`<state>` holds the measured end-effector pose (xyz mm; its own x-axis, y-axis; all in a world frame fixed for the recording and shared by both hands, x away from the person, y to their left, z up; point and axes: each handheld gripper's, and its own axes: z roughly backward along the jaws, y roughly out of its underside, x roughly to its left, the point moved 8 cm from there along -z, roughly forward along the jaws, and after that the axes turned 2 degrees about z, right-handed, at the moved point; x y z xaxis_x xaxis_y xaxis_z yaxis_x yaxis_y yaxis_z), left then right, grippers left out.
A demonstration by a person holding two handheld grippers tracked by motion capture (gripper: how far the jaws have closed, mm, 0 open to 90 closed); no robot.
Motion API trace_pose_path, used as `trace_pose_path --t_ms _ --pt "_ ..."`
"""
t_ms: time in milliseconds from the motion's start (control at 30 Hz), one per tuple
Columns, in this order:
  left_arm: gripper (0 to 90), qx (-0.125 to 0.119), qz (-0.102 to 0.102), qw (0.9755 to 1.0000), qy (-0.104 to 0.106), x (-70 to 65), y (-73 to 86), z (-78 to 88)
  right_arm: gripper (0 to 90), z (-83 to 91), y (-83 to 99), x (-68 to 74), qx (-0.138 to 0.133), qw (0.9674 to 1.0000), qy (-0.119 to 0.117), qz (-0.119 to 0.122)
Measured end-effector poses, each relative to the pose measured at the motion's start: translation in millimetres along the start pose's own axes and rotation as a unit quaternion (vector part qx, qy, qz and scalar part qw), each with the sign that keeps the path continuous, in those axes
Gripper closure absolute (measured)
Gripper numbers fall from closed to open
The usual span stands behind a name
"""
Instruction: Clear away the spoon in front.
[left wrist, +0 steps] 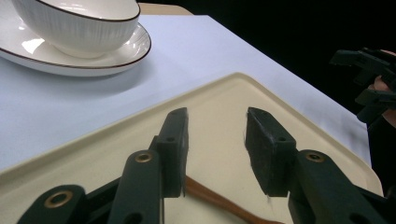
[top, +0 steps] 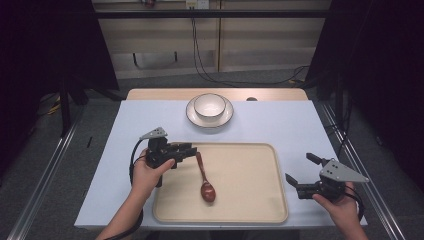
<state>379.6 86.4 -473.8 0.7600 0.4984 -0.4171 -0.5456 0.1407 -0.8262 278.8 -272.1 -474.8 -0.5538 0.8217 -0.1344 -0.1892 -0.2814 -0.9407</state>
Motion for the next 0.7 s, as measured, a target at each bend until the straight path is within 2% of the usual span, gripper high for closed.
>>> trace_pose_path --t_ms 467,533,567,700 --pt "49.7 -0.005 -0.009 0.9999 -0.004 -0.8 -3.2 3.7 2.1 0.4 -0.3 -0.3 0.0 1.0 0.001 -0.001" --pt "47.9 -0.013 -0.009 0.9999 -0.001 -1.8 -5.1 4.6 2.1 0.6 -0.3 -0.7 -0.001 1.0 0.003 0.0" --pt "46.6 -0.01 -0.015 0.9998 -0.003 -1.2 -5.3 6.0 2.1 0.4 -0.2 -0.3 0.0 1.0 0.001 -0.001" --pt "43.9 -0.013 -0.018 0.9997 -0.005 -0.8 -6.0 8.2 2.1 -0.3 -0.3 -0.4 0.0 1.0 0.0 0.0"
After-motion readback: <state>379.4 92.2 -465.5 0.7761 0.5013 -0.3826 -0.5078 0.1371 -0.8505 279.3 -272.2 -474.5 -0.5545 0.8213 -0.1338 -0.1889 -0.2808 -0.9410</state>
